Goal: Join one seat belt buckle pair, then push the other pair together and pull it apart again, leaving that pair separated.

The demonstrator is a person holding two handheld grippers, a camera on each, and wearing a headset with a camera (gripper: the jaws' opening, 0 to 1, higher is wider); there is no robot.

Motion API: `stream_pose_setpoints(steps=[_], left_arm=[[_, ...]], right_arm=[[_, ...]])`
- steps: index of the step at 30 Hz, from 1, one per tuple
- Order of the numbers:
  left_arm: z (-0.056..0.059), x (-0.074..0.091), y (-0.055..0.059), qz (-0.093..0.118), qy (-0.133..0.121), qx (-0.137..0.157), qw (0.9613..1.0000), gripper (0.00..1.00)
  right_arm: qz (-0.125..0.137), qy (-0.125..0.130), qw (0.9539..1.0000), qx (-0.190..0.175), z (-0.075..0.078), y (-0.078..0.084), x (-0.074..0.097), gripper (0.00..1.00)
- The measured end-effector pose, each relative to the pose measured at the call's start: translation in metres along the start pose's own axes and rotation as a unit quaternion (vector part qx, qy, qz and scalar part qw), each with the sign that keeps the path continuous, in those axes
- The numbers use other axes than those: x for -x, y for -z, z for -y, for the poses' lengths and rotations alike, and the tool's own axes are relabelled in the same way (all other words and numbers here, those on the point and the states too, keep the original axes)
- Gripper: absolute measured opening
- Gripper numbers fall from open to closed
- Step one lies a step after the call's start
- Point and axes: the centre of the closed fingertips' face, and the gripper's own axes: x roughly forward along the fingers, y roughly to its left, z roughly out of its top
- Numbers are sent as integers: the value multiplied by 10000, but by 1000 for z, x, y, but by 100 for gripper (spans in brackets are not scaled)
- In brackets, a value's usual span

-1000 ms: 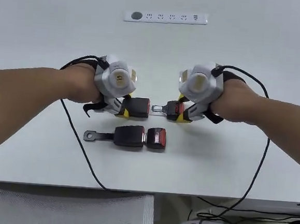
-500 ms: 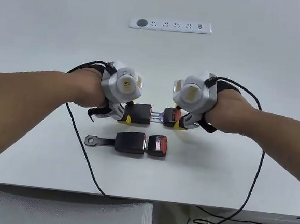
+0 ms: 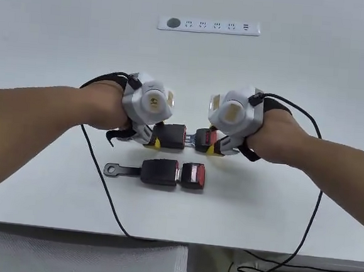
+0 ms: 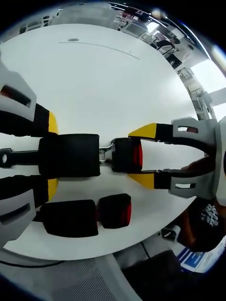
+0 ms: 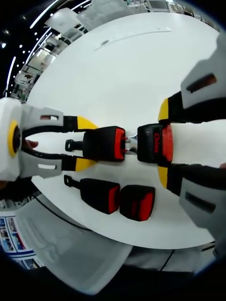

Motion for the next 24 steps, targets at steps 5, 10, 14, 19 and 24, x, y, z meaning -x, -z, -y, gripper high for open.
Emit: stream_pose_setpoints(steps=[5,10,14,19,24], left_arm=[[0,0,0,-3,-8,8,10000,31],[0,0,0,57,-16,25,10000,30],[0,1,0,48,-13,80,10000,30],[1,1,0,11,4,55,10000,30],[0,1,0,45,-3,65,10000,31]], right_arm=[[21,22,10000,11,0,-3,-1,32],[93,10,10000,4,3,-8,-5,31],[103,81,9998,-180,5,-10,-8,32],[107,105,9999,-82,-1,-20,-8,31],[186,70,9998,-89,-1,-20,-7,31]])
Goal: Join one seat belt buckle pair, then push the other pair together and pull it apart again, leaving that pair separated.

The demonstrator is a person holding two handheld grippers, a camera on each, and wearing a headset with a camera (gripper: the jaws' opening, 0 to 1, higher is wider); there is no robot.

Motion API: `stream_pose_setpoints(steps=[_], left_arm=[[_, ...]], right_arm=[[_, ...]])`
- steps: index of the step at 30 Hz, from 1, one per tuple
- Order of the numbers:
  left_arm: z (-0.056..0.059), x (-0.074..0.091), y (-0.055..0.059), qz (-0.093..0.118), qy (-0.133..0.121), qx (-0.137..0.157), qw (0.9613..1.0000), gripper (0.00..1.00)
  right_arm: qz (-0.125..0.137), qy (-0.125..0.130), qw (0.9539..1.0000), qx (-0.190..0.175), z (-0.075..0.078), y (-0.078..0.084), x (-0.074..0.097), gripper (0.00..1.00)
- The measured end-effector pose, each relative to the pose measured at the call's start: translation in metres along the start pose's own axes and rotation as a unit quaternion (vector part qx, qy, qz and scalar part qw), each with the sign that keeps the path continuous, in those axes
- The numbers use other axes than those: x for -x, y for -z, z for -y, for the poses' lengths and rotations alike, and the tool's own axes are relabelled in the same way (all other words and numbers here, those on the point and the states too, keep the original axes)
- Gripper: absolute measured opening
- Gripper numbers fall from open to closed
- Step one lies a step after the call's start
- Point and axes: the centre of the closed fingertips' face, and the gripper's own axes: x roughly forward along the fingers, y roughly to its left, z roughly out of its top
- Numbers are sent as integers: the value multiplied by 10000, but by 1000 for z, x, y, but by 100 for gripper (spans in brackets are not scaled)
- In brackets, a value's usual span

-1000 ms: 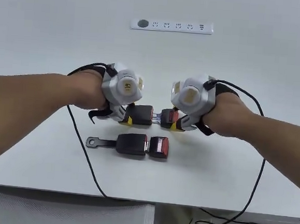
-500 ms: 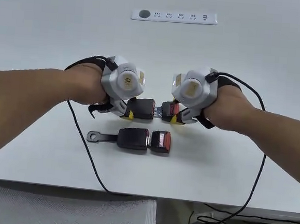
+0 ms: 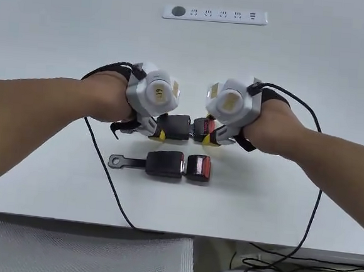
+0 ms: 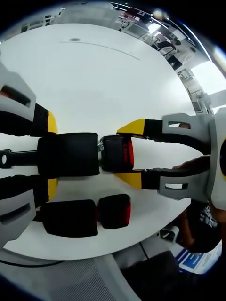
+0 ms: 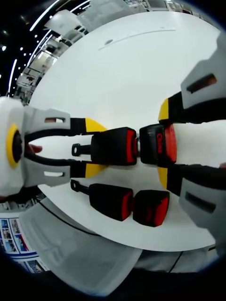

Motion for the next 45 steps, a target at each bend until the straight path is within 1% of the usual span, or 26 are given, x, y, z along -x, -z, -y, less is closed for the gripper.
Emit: stream_pose_setpoints(steps=[7,13,15,18,19,20,21,22,27,28,29,30,34,37,38,40,43,45], left_arm=[[0,0,0,-27,-3,25,10000,31],[0,1,0,-4,-20,85,10000,31],[0,1,0,4,-29,90,10000,31],[0,1,0,22,-52,115,9999,31],[0,1,0,42,-61,128,9999,31],[0,1,0,58,-62,144,9999,31],[0,1,0,63,-64,115,9999,31],[1,1,0,62,-57,125,9999,31],[1,1,-1,29,-46,82,10000,31],[1,1,-1,16,-40,63,10000,31],[1,1,-1,11,-31,56,10000,31],[2,1,-1,-5,-20,23,10000,31],[2,1,-1,-20,-8,0,10000,31],[2,1,-1,-36,-37,16,10000,31],[2,1,-1,-41,-49,16,10000,31],[1,1,-1,-43,-71,31,10000,31],[0,1,0,-43,-87,46,9999,31],[0,1,0,-57,-100,49,9999,31]], right_arm=[[28,9,10000,-10,-2,-2,2,31],[59,40,10000,-49,-3,-2,4,32],[60,63,9999,-60,-3,0,5,32],[20,113,9999,-60,-3,8,10,32],[1,129,9999,-95,-2,13,13,33],[63,135,9998,-105,-2,14,14,33],[136,90,9998,-136,-5,15,15,32],[208,110,9996,-125,-5,14,15,32],[245,135,9994,-181,-5,21,18,33],[240,142,9994,-190,-6,24,19,33],[153,153,9995,-234,-7,30,21,33],[204,165,9994,-218,-7,32,23,34],[125,201,9994,-271,-9,51,34,34],[-34,233,9993,-303,-9,70,44,34],[-47,233,9993,-303,-9,73,45,34],[-178,287,9989,-324,-8,86,53,35],[-321,356,9978,-448,-8,104,63,35],[-393,393,9972,-491,-8,113,68,35]])
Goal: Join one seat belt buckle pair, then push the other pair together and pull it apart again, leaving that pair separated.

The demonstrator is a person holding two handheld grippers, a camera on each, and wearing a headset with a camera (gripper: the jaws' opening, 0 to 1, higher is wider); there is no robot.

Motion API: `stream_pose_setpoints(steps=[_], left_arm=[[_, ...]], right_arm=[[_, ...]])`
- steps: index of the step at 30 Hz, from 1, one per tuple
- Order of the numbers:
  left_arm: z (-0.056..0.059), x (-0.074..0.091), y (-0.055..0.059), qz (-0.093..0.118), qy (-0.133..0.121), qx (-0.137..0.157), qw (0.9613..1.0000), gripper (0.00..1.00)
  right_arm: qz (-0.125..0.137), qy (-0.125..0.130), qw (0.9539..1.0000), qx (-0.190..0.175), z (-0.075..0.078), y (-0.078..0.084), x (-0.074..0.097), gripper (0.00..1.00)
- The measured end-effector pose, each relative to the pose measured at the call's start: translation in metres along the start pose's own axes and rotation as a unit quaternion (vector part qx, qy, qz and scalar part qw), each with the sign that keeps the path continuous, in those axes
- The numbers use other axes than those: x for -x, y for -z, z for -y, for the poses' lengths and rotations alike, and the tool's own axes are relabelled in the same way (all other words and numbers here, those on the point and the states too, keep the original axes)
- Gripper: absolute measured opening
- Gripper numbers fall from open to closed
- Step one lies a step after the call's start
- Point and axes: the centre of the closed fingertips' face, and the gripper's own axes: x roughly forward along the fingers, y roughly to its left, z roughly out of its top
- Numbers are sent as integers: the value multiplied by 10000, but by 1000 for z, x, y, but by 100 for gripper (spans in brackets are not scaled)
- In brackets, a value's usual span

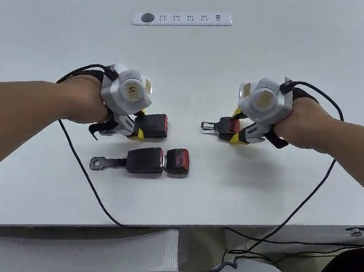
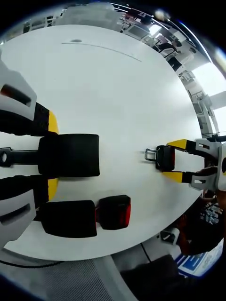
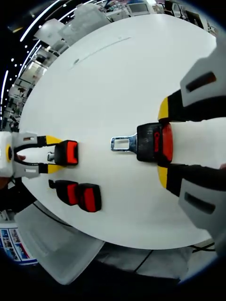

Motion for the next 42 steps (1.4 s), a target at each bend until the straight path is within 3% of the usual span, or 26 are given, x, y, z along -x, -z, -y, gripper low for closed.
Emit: stream_pose_setpoints(steps=[5,8,13,17,19,20,21,23,26,28,33,34,39,40,41,42], left_arm=[[0,0,0,21,-37,84,10000,32],[-1,0,1,28,-77,172,9998,32],[-1,0,1,-34,-177,226,9996,32],[-2,2,2,104,-384,471,9981,32],[-5,5,2,200,-629,476,9967,35],[-8,7,2,239,-810,344,9958,38],[-8,9,6,146,-902,435,9949,40],[-4,13,11,27,-969,270,9949,44],[6,17,18,41,-950,347,9949,53],[9,27,24,88,-1074,459,9931,56],[20,62,33,595,-1427,1236,9802,55],[25,71,35,732,-1513,1412,9756,56],[50,92,50,908,-1673,1391,9718,64],[53,97,54,1019,-1792,1618,9650,66],[55,100,57,1075,-1835,1741,9615,68],[59,104,62,1152,-1932,1935,9550,72]], right_arm=[[-239,156,9995,-141,3,20,10,36],[-313,354,9986,-219,9,27,15,45],[-370,594,9968,-377,8,33,20,46],[-451,833,9953,-203,2,34,25,48],[-282,895,9949,-367,-4,31,28,52],[-241,947,9943,-426,-6,31,31,53],[-175,999,9934,-534,-8,30,34,54],[12,1081,9900,-904,-9,31,38,56],[276,1184,9855,-1180,-16,25,49,58],[438,1278,9816,-1350,-21,20,56,62],[785,1307,9745,-1647,-36,11,63,68],[855,1327,9733,-1668,-40,9,65,70],[1050,1378,9674,-1845,-56,4,65,77],[1073,1384,9663,-1889,-61,3,65,79],[1095,1389,9653,-1923,-64,3,65,80],[1113,1378,9645,-1960,-67,4,66,81]])
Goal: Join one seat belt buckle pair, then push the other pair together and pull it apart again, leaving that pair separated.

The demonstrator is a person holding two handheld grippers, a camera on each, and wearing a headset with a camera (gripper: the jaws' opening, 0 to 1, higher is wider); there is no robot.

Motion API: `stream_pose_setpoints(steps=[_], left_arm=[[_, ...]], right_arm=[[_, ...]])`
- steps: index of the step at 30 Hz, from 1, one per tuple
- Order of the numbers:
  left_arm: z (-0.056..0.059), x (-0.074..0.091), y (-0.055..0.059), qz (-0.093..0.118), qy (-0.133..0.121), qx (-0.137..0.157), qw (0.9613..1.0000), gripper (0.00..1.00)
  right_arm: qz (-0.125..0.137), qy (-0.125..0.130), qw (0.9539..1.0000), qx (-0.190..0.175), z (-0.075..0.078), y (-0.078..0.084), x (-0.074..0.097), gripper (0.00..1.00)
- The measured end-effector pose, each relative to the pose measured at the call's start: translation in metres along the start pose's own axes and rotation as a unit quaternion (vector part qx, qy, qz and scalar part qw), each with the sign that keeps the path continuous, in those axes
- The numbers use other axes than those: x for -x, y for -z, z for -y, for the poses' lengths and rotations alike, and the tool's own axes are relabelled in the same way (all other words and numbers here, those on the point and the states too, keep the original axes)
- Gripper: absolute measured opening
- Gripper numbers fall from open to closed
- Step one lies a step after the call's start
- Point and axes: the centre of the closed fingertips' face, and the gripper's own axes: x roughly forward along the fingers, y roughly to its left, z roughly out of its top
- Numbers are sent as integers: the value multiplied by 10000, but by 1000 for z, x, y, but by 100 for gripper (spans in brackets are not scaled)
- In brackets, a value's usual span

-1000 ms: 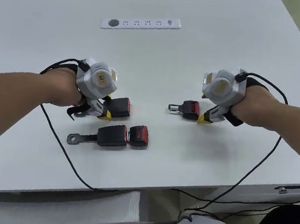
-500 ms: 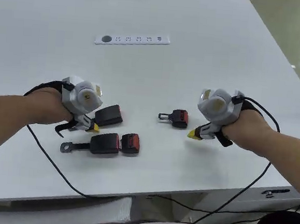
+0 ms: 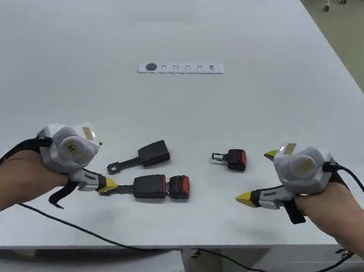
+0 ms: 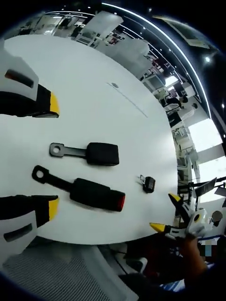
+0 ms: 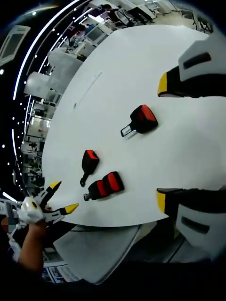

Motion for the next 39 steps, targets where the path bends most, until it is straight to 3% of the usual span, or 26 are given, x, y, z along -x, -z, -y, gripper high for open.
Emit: stream_pose_setpoints(steps=[3,7,10,14,23,28,30,34,39], left_arm=[[5,12,12,52,-78,241,9997,84],[12,29,23,200,-140,599,9979,89],[14,38,30,270,-162,820,9961,100],[15,46,36,376,-270,1177,9920,100],[30,51,28,605,-300,1341,9887,100],[37,47,25,594,-205,1200,9908,100],[37,48,22,654,-195,1059,9920,100],[31,48,21,734,-225,1088,9911,100],[29,46,24,771,-206,1381,9872,100]], right_arm=[[6,-6,10000,-40,-6,3,5,85],[58,55,9999,-148,-9,3,16,92],[122,106,9998,-93,-12,1,23,97],[201,107,9997,-100,-19,-2,29,100],[263,177,9991,-276,-21,-5,32,100],[381,256,9980,-434,-19,-11,34,100],[408,261,9978,-460,-20,-14,34,100],[436,281,9976,-450,-23,-20,32,100],[432,409,9971,-480,-17,-25,29,100]])
